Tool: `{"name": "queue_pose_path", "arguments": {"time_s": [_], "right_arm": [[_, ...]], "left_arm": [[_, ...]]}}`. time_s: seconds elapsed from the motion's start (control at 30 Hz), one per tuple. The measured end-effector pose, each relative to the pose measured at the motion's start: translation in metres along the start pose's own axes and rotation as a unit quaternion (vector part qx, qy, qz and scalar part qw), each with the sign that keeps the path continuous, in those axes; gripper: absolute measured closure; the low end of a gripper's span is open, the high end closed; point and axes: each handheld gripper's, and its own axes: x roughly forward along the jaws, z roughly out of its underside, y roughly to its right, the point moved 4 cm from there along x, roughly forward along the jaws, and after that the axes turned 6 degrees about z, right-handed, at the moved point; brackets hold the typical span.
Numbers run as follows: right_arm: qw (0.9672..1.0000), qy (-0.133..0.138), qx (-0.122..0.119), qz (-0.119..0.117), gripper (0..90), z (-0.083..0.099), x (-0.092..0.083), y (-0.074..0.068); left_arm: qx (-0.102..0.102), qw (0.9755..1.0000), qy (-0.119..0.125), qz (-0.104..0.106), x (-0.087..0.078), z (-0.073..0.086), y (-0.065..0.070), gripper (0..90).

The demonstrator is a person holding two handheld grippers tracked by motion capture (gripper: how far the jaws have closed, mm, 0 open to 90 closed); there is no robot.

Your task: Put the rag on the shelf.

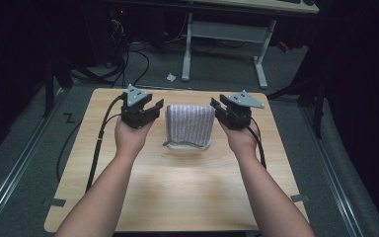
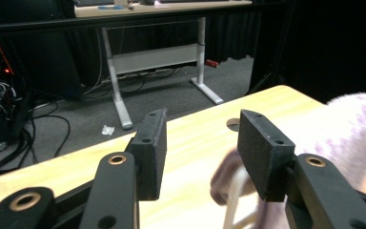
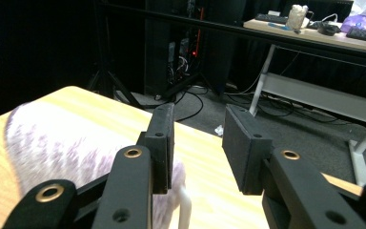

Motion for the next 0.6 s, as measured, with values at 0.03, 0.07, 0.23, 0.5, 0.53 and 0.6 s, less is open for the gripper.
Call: {"name": "queue_pose_path", "arguments": {"time_s": [0.03,0.07,0.23,0.5,0.53,0.6], "right_arm": [[1.0,0.002,-0.001,0.001,64.0,0.002,-0.003,0.0],[1.0,0.003,0.001,0.002,63.4,0.004,-0.006,0.0],[1.0,0.007,-0.003,0.004,61.8,0.012,-0.019,0.003],[0.9998,-0.003,-0.022,-0.001,60.1,0.018,-0.031,0.003],[0.9996,-0.003,-0.028,0.0,59.8,0.018,-0.032,0.002],[0.9995,-0.005,-0.032,-0.002,58.8,0.018,-0.034,0.001]], "left_arm": [[-0.001,1.0,0.0,-0.001,-0.003,0.002,0.0,52.4],[0.0,1.0,0.002,0.002,-0.006,0.005,0.001,52.1],[0.011,0.9999,0.005,0.011,-0.02,0.012,0.004,50.0],[0.015,0.9996,0.002,0.023,-0.036,0.023,0.008,47.3],[0.014,0.9996,0.002,0.024,-0.036,0.025,0.008,47.3],[0.011,0.9996,-0.002,0.027,-0.037,0.029,0.008,47.2]]}}
